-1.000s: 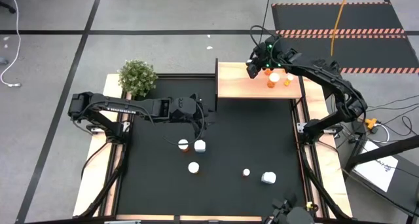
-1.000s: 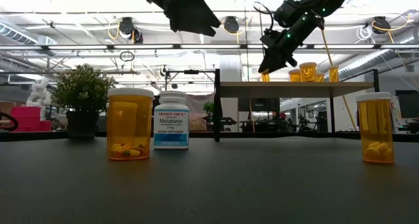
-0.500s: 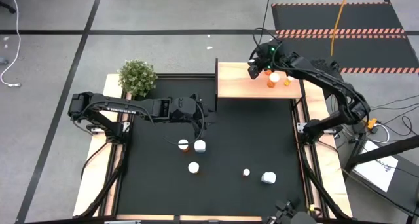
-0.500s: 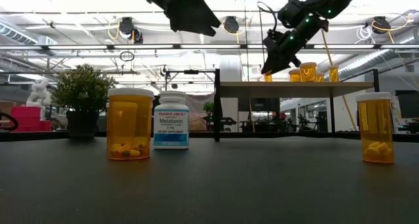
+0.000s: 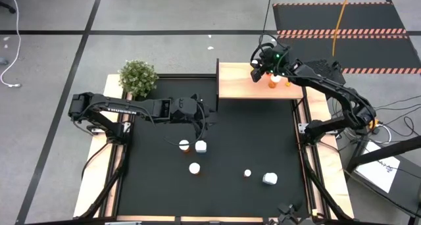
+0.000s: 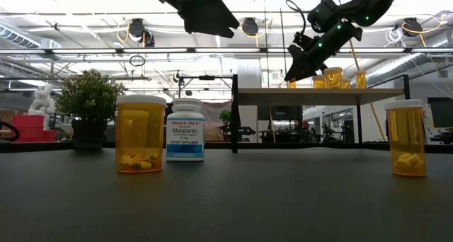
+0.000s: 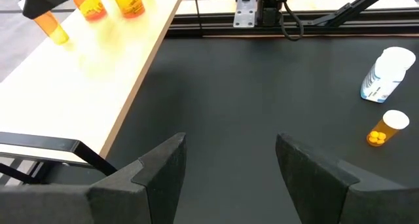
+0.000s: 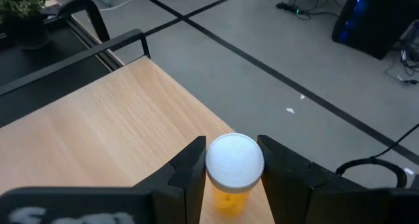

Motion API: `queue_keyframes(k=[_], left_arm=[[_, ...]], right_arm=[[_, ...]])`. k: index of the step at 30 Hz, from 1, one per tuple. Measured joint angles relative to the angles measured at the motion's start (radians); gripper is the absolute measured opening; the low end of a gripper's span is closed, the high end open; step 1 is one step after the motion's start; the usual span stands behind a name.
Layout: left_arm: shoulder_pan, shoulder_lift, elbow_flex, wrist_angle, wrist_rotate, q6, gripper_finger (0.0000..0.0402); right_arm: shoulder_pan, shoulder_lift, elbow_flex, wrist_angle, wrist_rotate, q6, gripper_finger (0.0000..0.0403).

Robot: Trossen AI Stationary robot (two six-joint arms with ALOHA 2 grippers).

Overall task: Pick and place medicine bottles onto shelf by color
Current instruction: Put the small orange pill bottle on the shelf, then adjust the large orange pill bottle on the shelf

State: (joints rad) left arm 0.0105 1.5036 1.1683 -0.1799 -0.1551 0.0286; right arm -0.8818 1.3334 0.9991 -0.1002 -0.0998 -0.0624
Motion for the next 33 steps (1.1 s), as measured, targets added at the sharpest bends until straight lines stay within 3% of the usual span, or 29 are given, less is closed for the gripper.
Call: queue_keyframes(k=[15,33], left_arm=[[0.0,0.0,0.0,0.002,0.0,0.002,0.0234],[0.0,0.0,0.0,0.001,0.0,0.001,0.0234]], right_arm=[[0.0,0.0,-0.015,0.02,-0.004,-0.007,0.0125],[0.0,0.0,-0.015,0.018,-0.005,-0.006,0.0163]])
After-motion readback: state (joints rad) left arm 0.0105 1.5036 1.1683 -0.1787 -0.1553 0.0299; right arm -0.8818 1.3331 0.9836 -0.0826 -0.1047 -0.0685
